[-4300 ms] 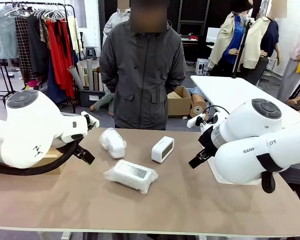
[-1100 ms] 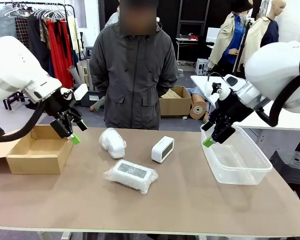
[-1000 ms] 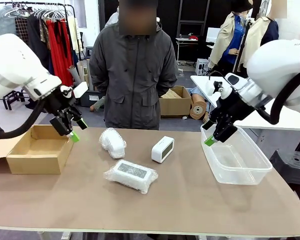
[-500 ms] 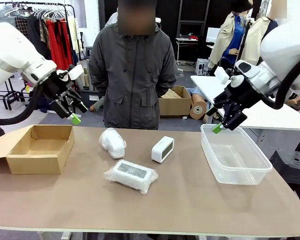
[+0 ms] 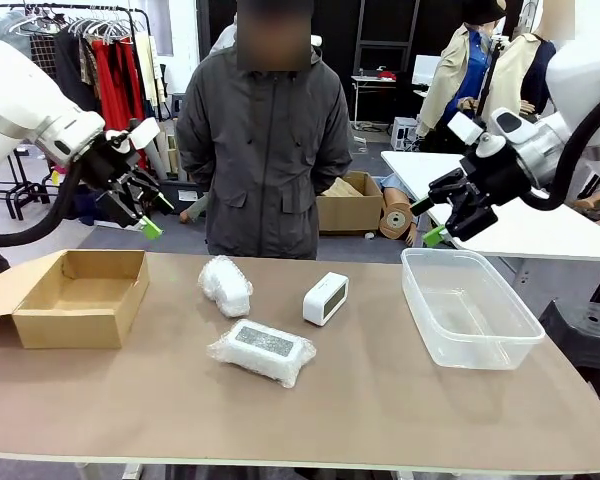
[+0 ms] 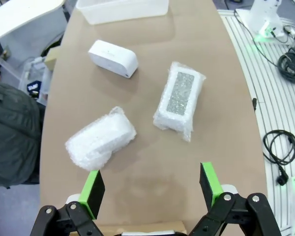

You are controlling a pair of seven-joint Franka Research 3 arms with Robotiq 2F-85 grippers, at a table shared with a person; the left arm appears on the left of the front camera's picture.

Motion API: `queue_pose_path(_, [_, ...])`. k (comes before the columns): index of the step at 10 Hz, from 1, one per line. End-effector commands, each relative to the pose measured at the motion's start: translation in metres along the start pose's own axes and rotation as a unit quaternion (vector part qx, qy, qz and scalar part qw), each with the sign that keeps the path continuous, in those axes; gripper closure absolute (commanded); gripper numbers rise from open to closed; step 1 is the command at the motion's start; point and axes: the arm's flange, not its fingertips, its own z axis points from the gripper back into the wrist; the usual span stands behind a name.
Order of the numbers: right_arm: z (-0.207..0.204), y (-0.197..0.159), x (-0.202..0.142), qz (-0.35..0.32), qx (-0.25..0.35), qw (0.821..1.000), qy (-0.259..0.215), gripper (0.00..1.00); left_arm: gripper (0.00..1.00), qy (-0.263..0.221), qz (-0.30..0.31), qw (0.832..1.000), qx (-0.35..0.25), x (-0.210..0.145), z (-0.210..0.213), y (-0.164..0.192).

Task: Separate and place wrapped and unwrapped clocks.
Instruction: Pick up the Digital clock indicated by the person.

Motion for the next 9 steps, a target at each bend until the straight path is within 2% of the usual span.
queue_pose_path(1, [0.009,-0.012,-0.005,-0.002,0.001,0.999,-0.038,0.0,0.0,-0.031,-0.018,0.999,0.008,-0.011,0.006,0.007])
queue_pose_path(6, [0.02,-0.019,-0.011,-0.001,0.024,0.997,-0.073,0.0,0.0,-0.118,0.004,0.993,-0.002,-0.029,0.026,0.016])
queue_pose_path(9, [0.029,-0.023,-0.011,-0.006,0.037,0.994,-0.103,0.0,0.0,-0.118,0.024,0.993,0.005,-0.031,0.035,0.022])
